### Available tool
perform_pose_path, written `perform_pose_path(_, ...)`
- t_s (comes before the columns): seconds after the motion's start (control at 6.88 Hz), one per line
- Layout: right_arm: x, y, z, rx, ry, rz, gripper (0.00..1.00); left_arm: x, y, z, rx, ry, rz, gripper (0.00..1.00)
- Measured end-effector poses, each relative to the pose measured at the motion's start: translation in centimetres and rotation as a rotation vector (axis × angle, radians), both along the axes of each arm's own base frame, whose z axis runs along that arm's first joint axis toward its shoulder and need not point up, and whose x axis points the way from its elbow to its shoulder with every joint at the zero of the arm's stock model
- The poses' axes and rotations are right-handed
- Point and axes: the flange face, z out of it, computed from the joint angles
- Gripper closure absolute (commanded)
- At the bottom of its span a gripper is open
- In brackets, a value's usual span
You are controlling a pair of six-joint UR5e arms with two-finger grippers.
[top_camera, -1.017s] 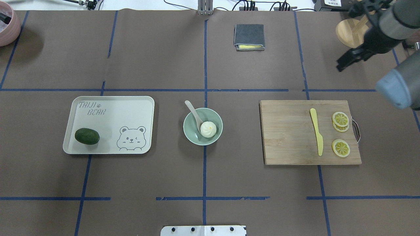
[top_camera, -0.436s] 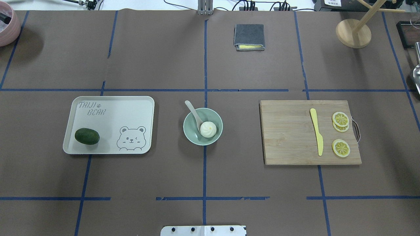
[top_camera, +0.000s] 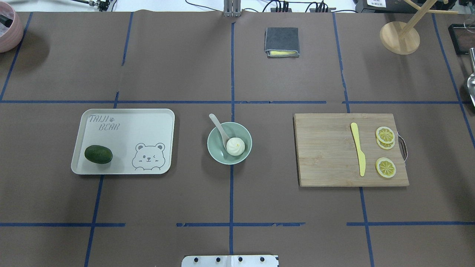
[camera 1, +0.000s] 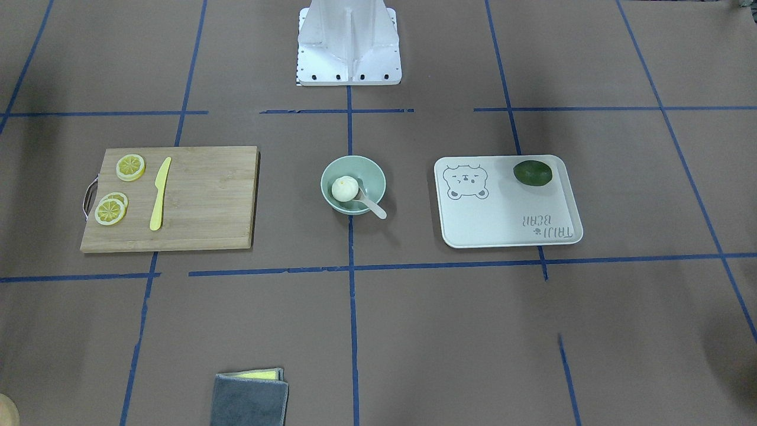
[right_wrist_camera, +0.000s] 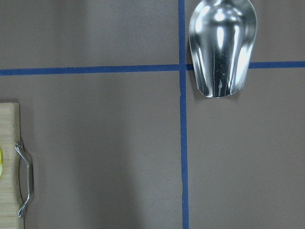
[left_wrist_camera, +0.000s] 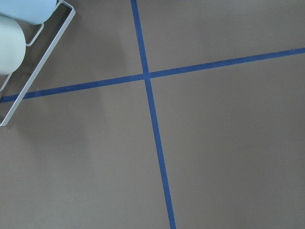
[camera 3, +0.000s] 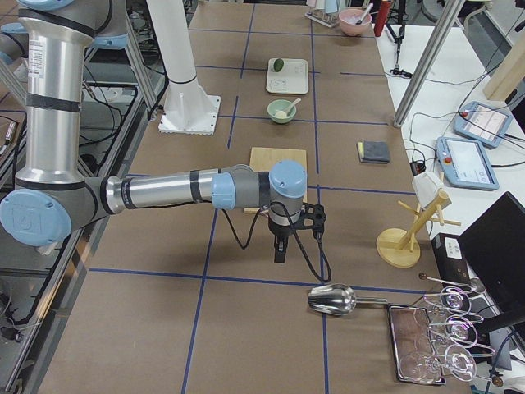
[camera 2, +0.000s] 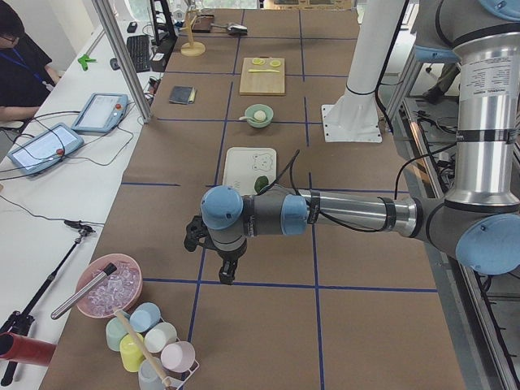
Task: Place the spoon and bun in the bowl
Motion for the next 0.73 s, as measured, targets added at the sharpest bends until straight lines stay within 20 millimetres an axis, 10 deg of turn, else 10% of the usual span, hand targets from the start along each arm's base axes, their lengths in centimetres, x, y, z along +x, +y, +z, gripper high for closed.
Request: perform_pose_path(0.73,0.20,0.25,0.23,-0.008,-0.001,0.007,0.00,-0.39,-0.33,0.08,0.010,-0.060,0.006,0.00)
